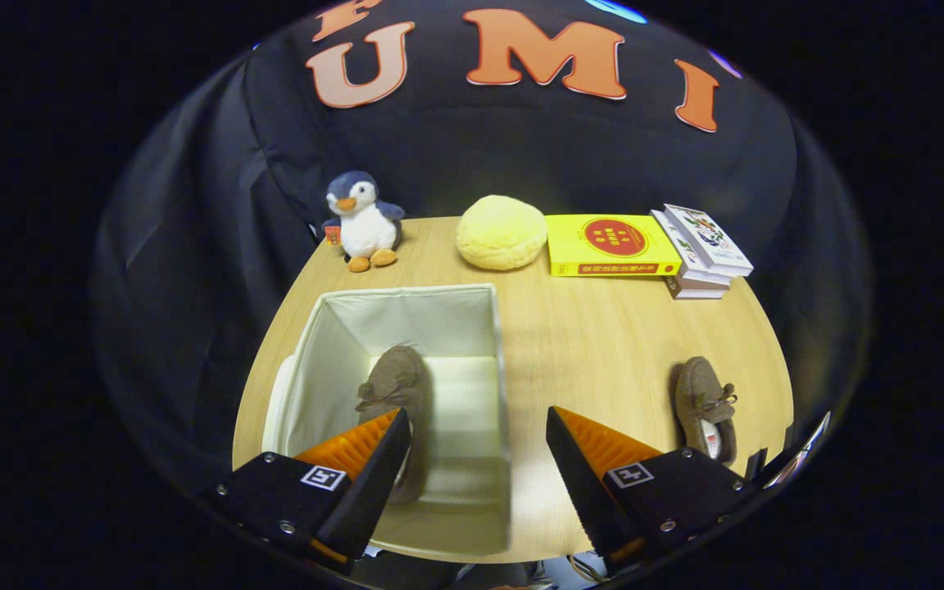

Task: Open the storage box then place both shoes into the box .Put the left shoe in first, then the right shoe, with the right side of both shoes facing outward in a uniform manner.

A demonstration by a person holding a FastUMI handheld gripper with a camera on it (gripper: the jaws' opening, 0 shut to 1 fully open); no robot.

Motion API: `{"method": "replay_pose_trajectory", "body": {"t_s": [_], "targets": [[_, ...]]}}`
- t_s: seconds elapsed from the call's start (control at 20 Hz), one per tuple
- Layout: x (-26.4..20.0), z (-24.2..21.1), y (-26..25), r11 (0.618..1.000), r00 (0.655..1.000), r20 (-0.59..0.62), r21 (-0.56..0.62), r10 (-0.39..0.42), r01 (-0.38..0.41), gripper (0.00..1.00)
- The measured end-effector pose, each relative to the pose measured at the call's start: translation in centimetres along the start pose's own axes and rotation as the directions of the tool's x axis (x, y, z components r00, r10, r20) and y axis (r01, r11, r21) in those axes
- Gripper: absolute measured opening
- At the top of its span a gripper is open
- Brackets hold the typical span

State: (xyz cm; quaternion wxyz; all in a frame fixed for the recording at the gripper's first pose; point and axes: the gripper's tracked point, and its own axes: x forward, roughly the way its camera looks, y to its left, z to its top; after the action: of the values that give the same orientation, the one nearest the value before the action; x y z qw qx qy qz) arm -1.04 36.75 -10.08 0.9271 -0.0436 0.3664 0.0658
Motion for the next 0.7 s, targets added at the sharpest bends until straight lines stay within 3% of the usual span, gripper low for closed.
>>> {"method": "replay_pose_trajectory", "body": {"t_s": [0.3, 0.7], "targets": [[-1.0, -1.0, -11.0, 0.997, 0.996, 0.033, 0.015, -0.083, 0.082, 0.99], [0.5, -6.1, -24.7, 0.990, 0.989, -0.038, -0.005, -0.144, 0.144, 1.00]]}}
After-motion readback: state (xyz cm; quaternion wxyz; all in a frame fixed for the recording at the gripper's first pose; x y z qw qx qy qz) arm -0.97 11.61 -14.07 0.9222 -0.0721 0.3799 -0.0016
